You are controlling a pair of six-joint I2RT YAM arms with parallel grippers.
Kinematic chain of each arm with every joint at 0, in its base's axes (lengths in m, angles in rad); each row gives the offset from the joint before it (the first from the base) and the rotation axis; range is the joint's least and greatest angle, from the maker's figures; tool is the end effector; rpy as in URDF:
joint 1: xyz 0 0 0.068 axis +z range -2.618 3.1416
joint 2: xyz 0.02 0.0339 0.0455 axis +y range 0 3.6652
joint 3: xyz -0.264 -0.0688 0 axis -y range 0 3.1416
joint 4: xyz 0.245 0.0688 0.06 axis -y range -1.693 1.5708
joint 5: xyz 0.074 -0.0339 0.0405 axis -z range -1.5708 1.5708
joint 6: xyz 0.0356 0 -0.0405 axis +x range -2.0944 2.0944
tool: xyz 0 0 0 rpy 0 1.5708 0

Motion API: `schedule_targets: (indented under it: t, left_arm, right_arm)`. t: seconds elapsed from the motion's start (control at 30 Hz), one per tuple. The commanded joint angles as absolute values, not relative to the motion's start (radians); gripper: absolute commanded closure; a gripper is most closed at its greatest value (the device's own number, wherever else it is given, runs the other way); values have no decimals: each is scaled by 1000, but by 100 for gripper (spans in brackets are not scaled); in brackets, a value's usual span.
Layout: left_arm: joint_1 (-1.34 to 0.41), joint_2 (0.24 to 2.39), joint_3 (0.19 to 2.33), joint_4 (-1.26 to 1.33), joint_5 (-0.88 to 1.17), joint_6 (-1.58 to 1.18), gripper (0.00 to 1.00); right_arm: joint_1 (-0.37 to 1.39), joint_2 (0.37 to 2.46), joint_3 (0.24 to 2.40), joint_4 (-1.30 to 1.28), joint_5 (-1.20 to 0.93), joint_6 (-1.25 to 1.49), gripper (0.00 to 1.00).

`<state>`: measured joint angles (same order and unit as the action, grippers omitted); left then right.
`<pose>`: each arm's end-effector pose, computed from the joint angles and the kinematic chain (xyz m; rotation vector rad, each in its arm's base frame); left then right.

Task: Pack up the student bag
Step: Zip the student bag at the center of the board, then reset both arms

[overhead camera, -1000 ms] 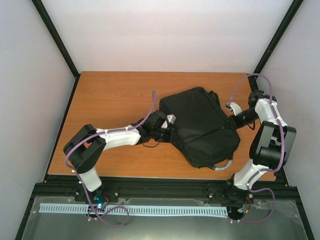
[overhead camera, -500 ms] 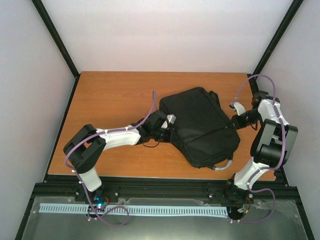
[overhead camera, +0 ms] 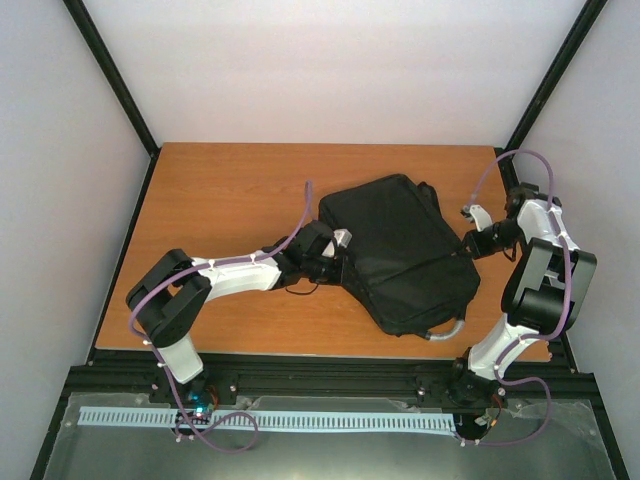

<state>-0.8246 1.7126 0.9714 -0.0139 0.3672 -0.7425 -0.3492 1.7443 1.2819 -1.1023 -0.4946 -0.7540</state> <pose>0.2327 -0.2705 0.1802 0.3129 2.5708 -1.1268 0.2992 -0.0910 0.2126 -0.5682 2.7579 0.6010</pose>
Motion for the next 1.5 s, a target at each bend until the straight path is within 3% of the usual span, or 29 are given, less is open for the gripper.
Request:
schedule_targets:
  t: [0.0,0.1,0.23,0.43,0.73,0.83,0.87,0.9,1.1,1.27,1.47]
  left_arm:
    - [-811,1675,982,-86,347,-699,98]
    - [-811,1663,1001,-137,337,-669,87]
    - [-811,1625,1023,-209,301,-623,72]
    - [-810,1546,1090,-367,204,-545,47]
    - [-782,1380,1221,-649,-34,-410,26]
    - [-759,1316,1251,-711,-123,-389,15]
    - [-752,1296,1255,-727,-156,-381,10]
    - [-746,1277,1256,-739,-199,-375,5]
    - [-694,1169,1201,-767,-478,-347,0]
    - [-673,1051,1074,-706,-698,-403,0]
    - [-666,915,897,-616,-786,-476,0]
  right_arm:
    - [-384,1718,1308,-1088,-513,-775,92]
    - [-384,1688,1321,-1122,-551,-777,78]
    - [-384,1632,1322,-1141,-572,-778,66]
    - [-383,1542,1350,-1176,-611,-789,57]
    - [-383,1354,1426,-1155,-671,-689,41]
    - [-378,1267,1406,-1086,-670,-630,20]
    - [-370,1239,1392,-1054,-664,-604,3]
    - [-358,1213,1371,-1015,-654,-573,0]
    - [-171,1074,1181,-729,-518,-316,0]
    - [58,975,977,-481,-161,-108,0]
    - [67,810,691,-225,-47,-97,0]
